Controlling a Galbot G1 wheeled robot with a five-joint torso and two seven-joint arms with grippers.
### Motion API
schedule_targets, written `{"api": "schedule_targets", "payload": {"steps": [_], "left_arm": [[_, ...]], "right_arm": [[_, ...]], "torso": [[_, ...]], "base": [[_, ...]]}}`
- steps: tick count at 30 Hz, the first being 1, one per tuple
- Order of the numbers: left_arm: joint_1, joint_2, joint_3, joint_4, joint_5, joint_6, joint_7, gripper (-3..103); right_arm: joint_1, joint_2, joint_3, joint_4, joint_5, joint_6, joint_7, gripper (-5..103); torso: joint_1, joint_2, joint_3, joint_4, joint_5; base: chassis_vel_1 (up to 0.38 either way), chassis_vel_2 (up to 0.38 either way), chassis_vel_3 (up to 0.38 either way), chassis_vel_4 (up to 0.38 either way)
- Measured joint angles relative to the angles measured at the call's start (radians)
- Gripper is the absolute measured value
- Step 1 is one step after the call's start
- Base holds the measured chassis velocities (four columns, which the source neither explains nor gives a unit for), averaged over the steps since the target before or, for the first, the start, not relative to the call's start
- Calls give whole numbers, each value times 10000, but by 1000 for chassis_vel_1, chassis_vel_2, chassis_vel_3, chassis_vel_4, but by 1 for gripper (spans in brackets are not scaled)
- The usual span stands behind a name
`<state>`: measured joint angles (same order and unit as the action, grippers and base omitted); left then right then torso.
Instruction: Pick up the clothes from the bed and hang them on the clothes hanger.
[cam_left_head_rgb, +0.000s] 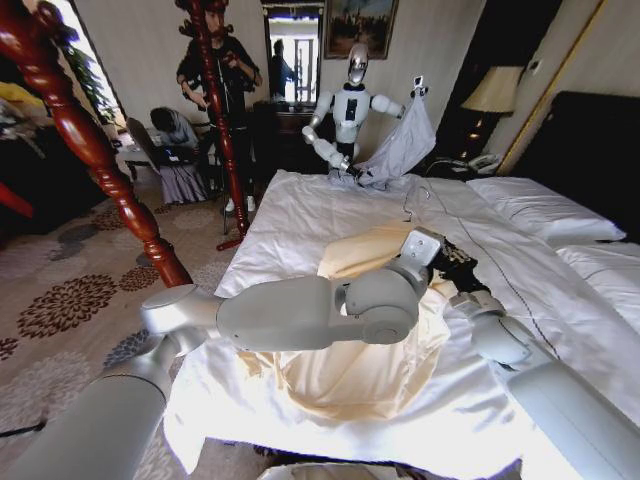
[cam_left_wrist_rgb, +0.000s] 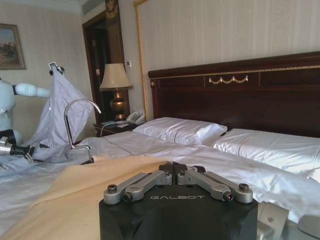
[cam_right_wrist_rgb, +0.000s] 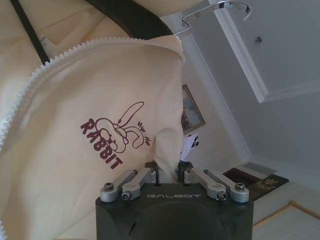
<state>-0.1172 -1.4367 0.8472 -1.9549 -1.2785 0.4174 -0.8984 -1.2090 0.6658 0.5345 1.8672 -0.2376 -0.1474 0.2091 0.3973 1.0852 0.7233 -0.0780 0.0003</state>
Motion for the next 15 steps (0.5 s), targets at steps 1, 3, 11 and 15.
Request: {"api": "schedule_targets", "payload": {"steps": [1,3,11,15], "left_arm": [[0,0,0,0,0,0,0,0],[147,48,140,-132,19,48,49,0],[368,381,312,-356,45,286,318,2],[209,499,350,-489,243,946,-18,18]], "right_arm": [[0,0,0,0,0,0,0,19],[-98,-60,94,20,32,63,44,19],[-323,-12,162,379,155,117,101,19],[-426,195,134,493,140,185,108,19]], "torso": [[0,0,0,0,0],[0,0,0,0,-1],[0,0,0,3,-3],[0,0,0,1,-4]], "base": [[0,0,0,0],[0,0,0,0],[0,0,0,0],[0,0,0,0]]}}
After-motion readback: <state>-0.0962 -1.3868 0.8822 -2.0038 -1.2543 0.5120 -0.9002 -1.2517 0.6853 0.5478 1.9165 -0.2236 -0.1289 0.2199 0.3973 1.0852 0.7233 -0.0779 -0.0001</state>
